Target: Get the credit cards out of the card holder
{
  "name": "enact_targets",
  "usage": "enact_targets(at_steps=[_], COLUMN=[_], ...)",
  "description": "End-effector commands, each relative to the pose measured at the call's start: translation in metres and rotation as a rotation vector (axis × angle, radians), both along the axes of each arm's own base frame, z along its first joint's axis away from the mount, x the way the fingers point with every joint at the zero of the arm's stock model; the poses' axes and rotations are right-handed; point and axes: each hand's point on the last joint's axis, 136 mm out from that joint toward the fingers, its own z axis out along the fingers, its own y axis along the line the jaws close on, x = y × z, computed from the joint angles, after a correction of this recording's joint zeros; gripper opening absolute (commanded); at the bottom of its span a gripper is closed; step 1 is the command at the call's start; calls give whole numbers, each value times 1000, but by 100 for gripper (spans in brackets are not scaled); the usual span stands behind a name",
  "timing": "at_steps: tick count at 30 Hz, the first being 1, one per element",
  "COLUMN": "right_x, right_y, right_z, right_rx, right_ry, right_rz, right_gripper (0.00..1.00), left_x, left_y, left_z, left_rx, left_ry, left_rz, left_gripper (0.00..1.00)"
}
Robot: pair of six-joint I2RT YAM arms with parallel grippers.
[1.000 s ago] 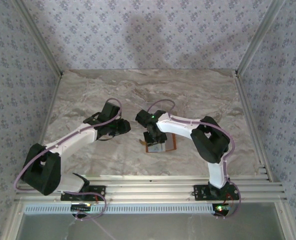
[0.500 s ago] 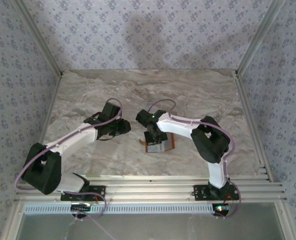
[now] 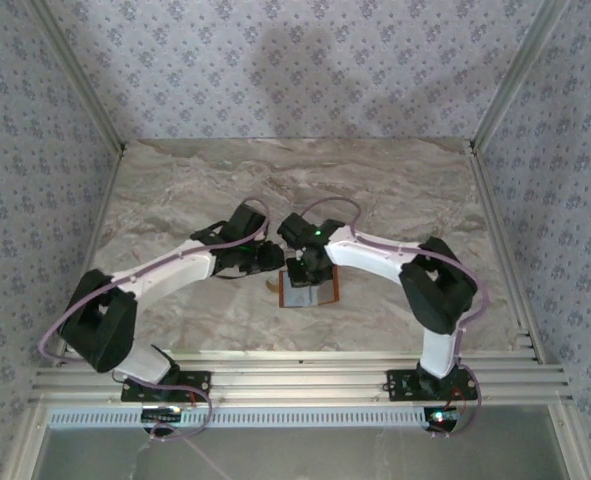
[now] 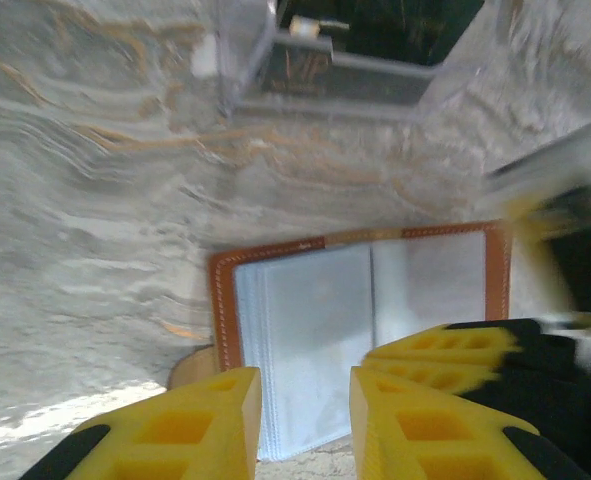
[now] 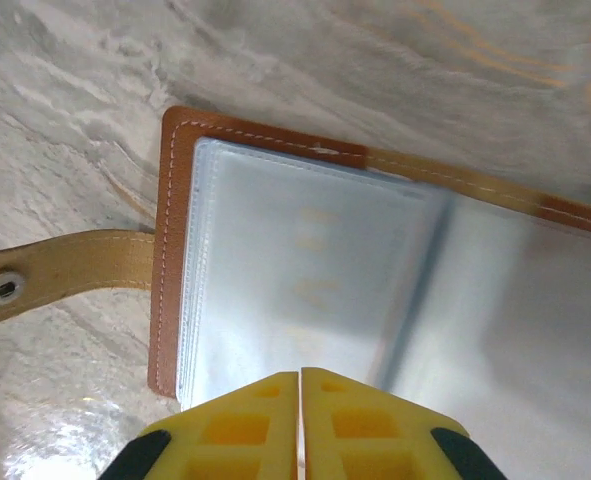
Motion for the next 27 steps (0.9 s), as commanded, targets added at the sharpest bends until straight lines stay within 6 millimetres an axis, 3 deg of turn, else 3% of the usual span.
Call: enact_targets(at_steps=[1, 5, 7, 15, 22, 27], right_x=[4, 9, 3, 6, 5, 4], right_y=[-9, -9, -14, 2, 15, 25], right_z=[16, 21, 9, 5, 0, -5], right_rx=[77, 140, 136, 208, 265, 303], right_ry=[-2, 9, 45, 68, 109, 140], right_rz=[-67, -88, -97, -107, -102, -102], right_gripper=[13, 16, 17, 18, 18, 19], left_x=[-9, -12, -11, -11, -16, -21], left_y=[-13, -16, -15, -4, -14, -6], left_z=[-12, -33, -40, -60, -68, -84], left_rx=[1, 32, 36, 21, -43, -9], left_ry=[88, 142, 155, 206, 246, 289], left_rz=[-11, -14, -12, 18, -17, 5], left_gripper=[29, 24, 21, 14, 12, 8])
